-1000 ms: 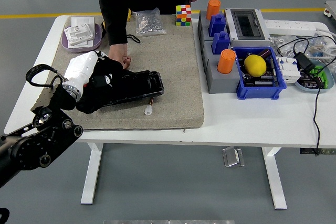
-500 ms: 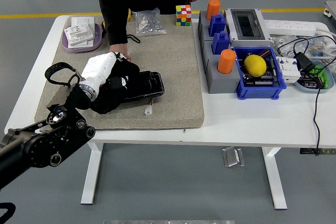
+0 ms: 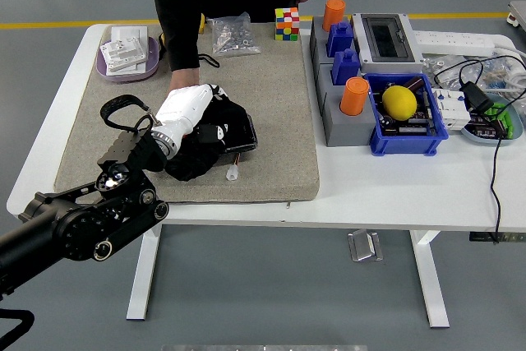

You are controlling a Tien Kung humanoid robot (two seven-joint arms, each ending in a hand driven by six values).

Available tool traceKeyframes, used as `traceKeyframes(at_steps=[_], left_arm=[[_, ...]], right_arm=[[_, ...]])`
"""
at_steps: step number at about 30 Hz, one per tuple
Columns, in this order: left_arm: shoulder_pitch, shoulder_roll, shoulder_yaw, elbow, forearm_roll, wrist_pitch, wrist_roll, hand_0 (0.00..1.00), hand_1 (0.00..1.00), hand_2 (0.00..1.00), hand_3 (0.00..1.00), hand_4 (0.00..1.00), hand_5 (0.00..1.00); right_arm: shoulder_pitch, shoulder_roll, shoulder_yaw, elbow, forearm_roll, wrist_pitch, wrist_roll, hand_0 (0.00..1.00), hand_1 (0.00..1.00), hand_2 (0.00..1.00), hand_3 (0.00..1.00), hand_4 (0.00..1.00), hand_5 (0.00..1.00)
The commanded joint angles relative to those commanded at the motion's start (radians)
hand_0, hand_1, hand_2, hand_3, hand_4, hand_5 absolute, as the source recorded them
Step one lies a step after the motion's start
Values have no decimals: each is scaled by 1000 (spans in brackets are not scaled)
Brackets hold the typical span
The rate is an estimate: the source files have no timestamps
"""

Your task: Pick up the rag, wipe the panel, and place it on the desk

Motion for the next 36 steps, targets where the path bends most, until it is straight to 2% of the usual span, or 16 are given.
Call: traceKeyframes(at_steps=[16,25,36], left_arm=[[-31,-14,76,-20,-10,-13,4,227,286,496,296,114,2],[-26,-15,67,-13,-3,-9,6,230,287,496,297,114,2],[0,12,52,26,22,17,14,227,285,496,300,119,2]], right_arm=[[9,-4,-9,0,0,1,-4,723,634,679,586,974,558],[4,1,-1,0,-7,1,-6,723,634,678,586,974,557],[-6,11,26,0,-26,-4,-9,723,634,679,587,974,556]])
